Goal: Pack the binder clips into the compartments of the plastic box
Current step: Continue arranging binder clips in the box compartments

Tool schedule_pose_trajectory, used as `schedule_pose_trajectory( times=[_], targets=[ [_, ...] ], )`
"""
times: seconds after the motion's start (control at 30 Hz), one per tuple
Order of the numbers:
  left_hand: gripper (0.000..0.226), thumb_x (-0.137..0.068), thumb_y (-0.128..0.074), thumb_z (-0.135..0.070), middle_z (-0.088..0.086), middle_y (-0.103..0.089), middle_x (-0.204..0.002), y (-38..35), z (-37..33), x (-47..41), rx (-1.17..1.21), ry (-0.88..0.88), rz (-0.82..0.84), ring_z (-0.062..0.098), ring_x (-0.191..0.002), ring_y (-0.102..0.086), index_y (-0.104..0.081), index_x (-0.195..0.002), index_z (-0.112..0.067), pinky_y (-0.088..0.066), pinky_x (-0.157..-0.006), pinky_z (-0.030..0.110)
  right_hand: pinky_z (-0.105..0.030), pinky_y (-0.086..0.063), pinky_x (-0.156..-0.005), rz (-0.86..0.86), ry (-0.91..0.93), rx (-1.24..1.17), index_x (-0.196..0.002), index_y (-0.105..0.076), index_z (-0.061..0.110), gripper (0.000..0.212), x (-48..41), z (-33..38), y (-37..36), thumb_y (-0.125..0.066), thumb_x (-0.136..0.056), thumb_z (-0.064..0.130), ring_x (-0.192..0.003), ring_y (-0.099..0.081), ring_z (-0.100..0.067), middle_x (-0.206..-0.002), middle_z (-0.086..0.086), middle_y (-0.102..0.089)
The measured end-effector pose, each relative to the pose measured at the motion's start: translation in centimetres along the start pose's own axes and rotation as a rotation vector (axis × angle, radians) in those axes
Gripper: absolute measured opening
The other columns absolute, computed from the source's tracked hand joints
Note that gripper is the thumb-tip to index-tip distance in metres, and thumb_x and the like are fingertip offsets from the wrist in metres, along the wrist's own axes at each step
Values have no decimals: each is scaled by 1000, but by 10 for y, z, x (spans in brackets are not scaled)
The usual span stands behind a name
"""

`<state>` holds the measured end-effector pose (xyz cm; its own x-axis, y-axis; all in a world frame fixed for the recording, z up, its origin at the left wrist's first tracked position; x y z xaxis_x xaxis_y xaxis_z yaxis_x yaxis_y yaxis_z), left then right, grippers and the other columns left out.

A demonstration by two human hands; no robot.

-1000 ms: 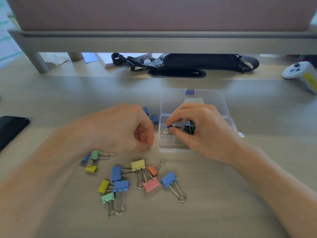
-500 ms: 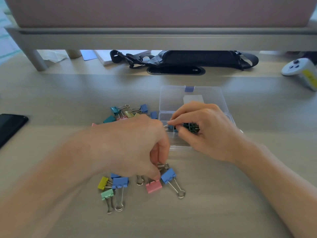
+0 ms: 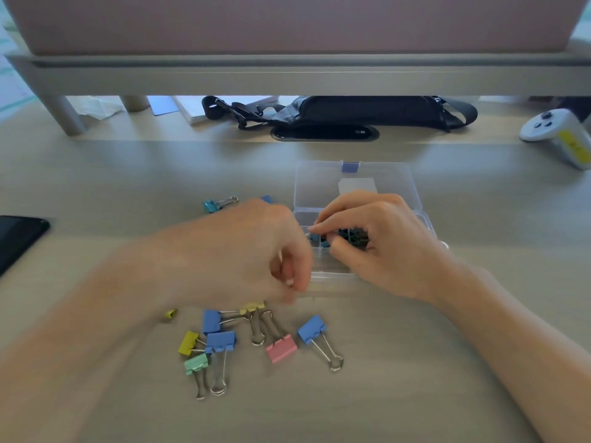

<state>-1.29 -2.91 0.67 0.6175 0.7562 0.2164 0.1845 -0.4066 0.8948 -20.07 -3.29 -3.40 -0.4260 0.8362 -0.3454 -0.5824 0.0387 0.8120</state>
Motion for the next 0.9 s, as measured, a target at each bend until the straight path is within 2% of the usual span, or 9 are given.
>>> schedule_pose_trajectory(
  times=[0.07,0.17,0.3,0.4,0.5,0.6,0.7,0.8,0.9],
  targets=[
    [11,-80,-85,-29,-21,-73,-78,10,7,-3,176,-6,-189,-7,-72,-69,-78,-80,-38,-52,-68,17,-9,-46,-86,-4,-6,-17,-103,-84,25,27,0,-1,0,-64,-88,13,-97,-62,0,-104,17,-72],
    [11,-81,-86,-21,-19,-74,-70,9,12,-11,291,-7,-422,-9,-66,-68,-81,-83,-31,-49,-64,8,-7,-46,-84,-3,-14,-34,-101,-85,23,27,-1,-1,0,-66,-87,10,-96,-63,-1,-102,16,-73],
    [11,-81,-85,-19,-18,-75,-73,-1,13,-16,160,-32,-451,-7,-74,-69,-83,-85,-29,-49,-69,5,-6,-46,-83,-9,-27,-65,-100,-84,24,26,-2,-1,2,-67,-87,9,-97,-64,0,-101,17,-74],
    [12,-83,-83,-19,-17,-74,-76,0,15,-15,73,-46,-429,-3,-72,-69,-83,-85,-30,-52,-70,10,-3,-43,-84,6,-44,-67,-102,-84,27,28,-2,-2,1,-67,-88,9,-98,-64,2,-101,20,-72],
    [13,-88,-77,-19,-13,-70,-80,-5,7,-16,-104,-66,-431,5,-73,-65,-80,-86,-30,-55,-69,26,-4,-44,-83,-1,-36,-63,-101,-84,25,28,-3,-2,1,-67,-87,8,-96,-64,1,-101,18,-73],
    [15,-89,-70,-15,-5,-66,-83,-5,-4,-21,-235,11,-432,19,-80,-63,-77,-87,-28,-55,-71,39,-3,-44,-82,-5,-29,-60,-100,-84,25,28,-3,-1,1,-67,-86,7,-96,-64,1,-100,17,-74],
    [16,-87,-68,-10,2,-62,-89,-1,-12,-30,-324,106,-393,27,-82,-63,-72,-91,-25,-51,-66,37,-4,-44,-82,-8,-14,-71,-98,-85,26,29,-2,0,1,-67,-84,7,-96,-65,-1,-100,16,-75],
    [16,-87,-68,-6,5,-63,-92,3,-19,-39,-378,153,-344,29,-81,-62,-70,-91,-22,-47,-63,36,-13,-49,-82,-18,1,-52,-98,-84,28,32,-2,0,2,-67,-82,7,-93,-67,-4,-99,16,-76],
    [19,-86,-69,-7,5,-59,-88,6,-20,-42,-397,177,-341,27,-70,-55,-61,-77,-21,-35,-52,30,-24,-52,-81,-46,-7,-30,-98,-83,27,27,-1,-1,3,-67,-81,11,-89,-69,-6,-95,14,-77]
  ],
)
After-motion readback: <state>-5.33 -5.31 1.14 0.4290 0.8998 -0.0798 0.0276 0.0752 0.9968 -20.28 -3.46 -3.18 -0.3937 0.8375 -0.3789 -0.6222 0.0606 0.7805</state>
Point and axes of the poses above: each hand's wrist, its own x-axis away from the middle knuckle, its own y-axis out of the back of the hand, z = x × y, the point moved 3 cm from there along -x, towards the middle knuckle
